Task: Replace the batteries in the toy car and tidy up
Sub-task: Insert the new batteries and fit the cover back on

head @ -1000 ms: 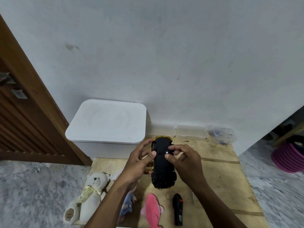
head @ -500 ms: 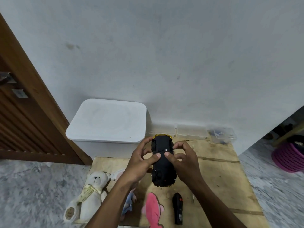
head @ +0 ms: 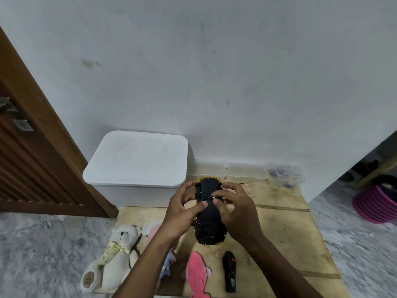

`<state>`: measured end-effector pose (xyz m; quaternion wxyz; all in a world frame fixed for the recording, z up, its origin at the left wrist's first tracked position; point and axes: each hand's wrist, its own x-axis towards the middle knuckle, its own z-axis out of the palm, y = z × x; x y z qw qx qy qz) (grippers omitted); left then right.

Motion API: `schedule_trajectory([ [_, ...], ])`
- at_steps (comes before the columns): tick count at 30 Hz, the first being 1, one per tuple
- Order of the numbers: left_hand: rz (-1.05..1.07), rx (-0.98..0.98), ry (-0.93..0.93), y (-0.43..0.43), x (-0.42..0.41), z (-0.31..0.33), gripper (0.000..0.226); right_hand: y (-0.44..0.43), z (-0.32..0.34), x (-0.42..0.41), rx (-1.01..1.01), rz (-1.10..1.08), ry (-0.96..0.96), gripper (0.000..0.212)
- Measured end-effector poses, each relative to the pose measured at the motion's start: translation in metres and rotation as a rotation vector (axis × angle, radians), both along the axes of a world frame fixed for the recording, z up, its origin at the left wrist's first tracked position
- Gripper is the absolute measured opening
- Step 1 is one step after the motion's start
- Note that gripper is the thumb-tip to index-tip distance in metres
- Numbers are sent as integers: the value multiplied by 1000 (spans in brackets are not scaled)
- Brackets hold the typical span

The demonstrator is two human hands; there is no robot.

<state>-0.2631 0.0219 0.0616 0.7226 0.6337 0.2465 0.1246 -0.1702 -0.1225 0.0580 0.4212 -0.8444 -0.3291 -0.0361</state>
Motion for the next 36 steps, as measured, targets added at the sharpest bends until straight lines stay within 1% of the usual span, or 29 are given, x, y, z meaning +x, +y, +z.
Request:
schedule_trajectory([
  [7,-12,8,-16,-4,-1,0,56,-1,-2,2,61,-29,5,10],
  [12,2,3,-17,-5,0,-2,56,-4,-7,2,76,31,-29,21],
  [17,5,5,-22,-7,0,-2,56,-2,-6,1,110,36,-85,7],
  [19,5,1,-23,-7,0,-2,56,-2,-5,-1,133,45,-80,6],
  [24,-9,-9,-33,-8,0,-2,55,-4,-9,0,179,6,-27,10],
  [29,-17,17,-30,-8,1,-2,55,-7,-6,3,179,19,10,8],
  [32,-24,18,-21,-8,2,-4,55,-7,-4,5,170,5,70,7],
  [34,-25,-10,-14,-8,2,-6,56,-7,-5,6,147,13,46,8],
  [36,-25,-33,-11,-8,2,-7,56,-8,-7,6,122,35,0,18],
])
